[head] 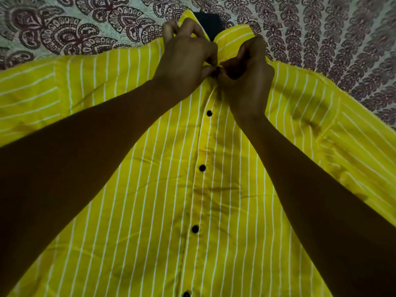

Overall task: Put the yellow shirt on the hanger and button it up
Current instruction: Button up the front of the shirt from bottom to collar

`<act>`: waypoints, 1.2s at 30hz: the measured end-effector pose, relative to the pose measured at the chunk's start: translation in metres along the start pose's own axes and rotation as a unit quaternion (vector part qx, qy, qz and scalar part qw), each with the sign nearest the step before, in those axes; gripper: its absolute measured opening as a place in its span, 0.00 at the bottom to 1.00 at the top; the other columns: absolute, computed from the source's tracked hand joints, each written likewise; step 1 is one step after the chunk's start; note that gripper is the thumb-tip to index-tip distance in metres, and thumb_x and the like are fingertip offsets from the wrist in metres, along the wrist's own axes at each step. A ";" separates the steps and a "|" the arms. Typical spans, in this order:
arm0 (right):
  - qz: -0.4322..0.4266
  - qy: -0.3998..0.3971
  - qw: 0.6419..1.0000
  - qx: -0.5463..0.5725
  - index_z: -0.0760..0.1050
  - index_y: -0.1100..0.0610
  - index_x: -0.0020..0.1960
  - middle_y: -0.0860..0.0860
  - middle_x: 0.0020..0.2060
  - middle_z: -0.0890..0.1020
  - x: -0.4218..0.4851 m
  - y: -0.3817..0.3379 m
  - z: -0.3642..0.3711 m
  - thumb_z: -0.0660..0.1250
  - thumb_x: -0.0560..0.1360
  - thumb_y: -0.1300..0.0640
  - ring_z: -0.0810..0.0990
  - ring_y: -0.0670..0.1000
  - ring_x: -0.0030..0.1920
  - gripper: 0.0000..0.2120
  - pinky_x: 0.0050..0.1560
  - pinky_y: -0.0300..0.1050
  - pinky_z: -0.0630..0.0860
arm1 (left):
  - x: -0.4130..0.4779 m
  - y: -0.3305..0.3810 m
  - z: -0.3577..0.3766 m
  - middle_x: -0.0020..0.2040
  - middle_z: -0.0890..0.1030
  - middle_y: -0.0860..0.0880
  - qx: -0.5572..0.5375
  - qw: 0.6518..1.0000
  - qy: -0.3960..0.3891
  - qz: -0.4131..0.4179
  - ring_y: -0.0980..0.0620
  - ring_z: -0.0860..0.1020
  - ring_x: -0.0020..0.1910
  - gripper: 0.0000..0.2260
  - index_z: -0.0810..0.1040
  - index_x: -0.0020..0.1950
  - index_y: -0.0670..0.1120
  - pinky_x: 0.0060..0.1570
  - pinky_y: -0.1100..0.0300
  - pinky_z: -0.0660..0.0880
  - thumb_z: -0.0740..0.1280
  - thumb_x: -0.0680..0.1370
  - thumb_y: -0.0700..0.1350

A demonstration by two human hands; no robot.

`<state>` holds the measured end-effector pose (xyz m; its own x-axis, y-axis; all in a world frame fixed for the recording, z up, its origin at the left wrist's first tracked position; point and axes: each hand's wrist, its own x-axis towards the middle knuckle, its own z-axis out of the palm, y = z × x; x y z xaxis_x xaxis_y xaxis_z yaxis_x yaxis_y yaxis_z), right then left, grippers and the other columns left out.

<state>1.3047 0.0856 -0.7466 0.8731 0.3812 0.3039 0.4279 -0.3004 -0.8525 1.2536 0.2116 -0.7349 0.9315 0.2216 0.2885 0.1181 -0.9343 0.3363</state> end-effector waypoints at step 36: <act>0.002 -0.199 0.980 0.016 0.59 0.47 0.40 0.54 0.36 0.73 0.015 0.005 -0.016 0.68 0.68 0.67 0.71 0.48 0.35 0.21 0.37 0.45 0.71 | -0.025 0.000 0.024 0.45 0.80 0.52 -0.147 0.981 0.123 -0.022 0.57 0.69 0.55 0.07 0.78 0.44 0.45 0.49 0.59 0.54 0.66 0.72 0.48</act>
<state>1.3239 0.0758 -0.7394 0.7120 0.6926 0.1155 0.4110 -0.2776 -0.8684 1.2383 0.1996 -0.7638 0.8119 0.3547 0.4638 0.0185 -0.8095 0.5868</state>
